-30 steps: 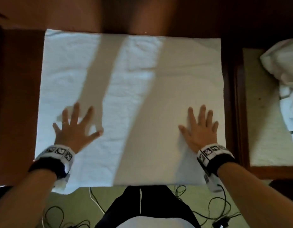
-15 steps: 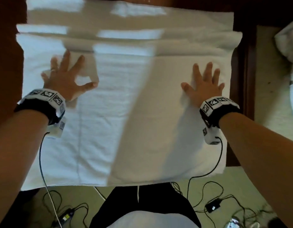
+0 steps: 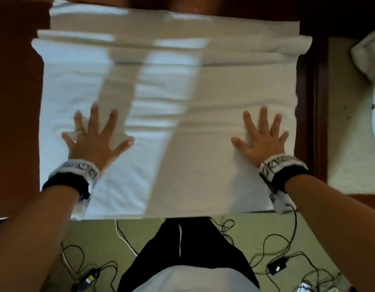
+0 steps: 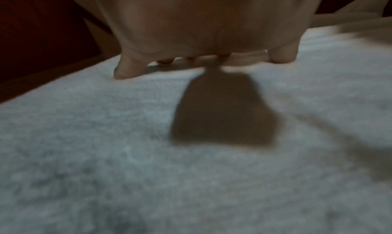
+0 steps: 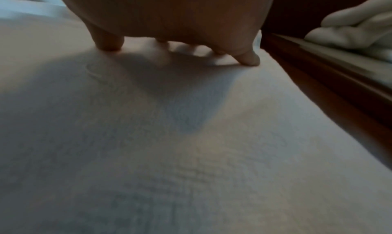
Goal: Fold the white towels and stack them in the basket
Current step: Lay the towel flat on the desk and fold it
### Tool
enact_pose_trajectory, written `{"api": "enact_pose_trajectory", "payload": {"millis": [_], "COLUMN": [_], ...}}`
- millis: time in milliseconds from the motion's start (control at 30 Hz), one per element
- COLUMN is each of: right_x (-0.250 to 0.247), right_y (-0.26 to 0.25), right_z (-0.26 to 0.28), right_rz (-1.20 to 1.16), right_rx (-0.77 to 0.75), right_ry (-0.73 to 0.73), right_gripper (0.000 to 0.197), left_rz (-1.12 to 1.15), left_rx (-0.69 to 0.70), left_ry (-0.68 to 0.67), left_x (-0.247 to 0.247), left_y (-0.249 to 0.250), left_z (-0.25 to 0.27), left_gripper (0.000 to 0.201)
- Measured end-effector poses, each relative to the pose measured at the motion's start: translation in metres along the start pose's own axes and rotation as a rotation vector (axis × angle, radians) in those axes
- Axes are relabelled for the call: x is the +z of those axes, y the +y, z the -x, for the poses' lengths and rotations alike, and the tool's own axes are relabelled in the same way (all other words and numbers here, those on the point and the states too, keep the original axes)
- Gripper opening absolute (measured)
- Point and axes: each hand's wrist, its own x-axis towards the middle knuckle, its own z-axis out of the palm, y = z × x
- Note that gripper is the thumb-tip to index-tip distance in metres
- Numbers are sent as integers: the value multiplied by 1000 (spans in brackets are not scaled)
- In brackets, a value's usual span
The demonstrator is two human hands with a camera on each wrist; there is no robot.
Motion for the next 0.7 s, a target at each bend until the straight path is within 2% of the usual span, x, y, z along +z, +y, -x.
{"api": "enact_pose_trajectory", "payload": {"millis": [167,300,367,467,533,600,700], "right_x": [-16,24,58,97,104,102,108], "right_y": [-5,1,14,39,44,35,15], "right_z": [-15,54,102,142,146,145,146], "right_rz": [-26,-64,-73,-17,7,19,140], "right_rx": [1,16,51,70,59,-18,-288], "right_ry": [30,119,101,40,86,171,190], "right_gripper": [81,75,73,72,74,84,98], "left_rz": [49,58,8,-11,-14,-18,-128], "left_rx": [30,86,118,45,15,50,232], "left_ry": [-25,61,29,-24,-2,79,138], "left_x": [-21,20,57,93,100,102,108], "left_y": [-1,-18,-34,-64,-73,-74,-64], "left_z": [-18,40,84,122,129,129,128], "left_gripper": [95,90,85,88,94,104,119]}}
